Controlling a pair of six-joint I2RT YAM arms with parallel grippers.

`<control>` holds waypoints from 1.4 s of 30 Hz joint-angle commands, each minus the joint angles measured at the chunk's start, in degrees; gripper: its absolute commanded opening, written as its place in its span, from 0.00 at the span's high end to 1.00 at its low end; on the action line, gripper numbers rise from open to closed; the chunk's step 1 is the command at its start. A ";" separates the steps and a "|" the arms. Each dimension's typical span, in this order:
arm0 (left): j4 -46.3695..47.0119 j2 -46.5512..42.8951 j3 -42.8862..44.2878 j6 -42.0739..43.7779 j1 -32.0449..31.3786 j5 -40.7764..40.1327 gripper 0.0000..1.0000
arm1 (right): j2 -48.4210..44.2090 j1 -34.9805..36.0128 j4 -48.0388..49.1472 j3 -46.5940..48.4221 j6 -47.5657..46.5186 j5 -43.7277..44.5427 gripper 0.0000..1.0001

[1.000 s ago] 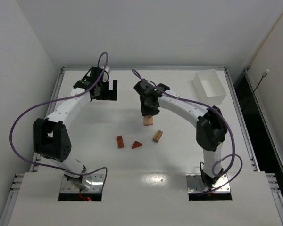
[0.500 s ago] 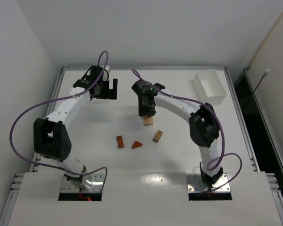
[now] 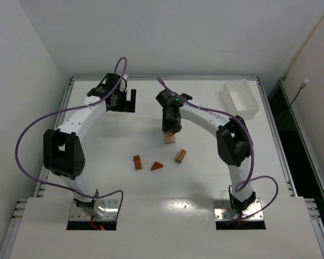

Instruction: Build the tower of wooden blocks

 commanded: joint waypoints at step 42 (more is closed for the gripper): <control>-0.31 6.19 6.95 -0.45 -0.08 0.28 0.01 | 5.67 -2.99 4.87 -0.73 -3.43 -3.59 0.91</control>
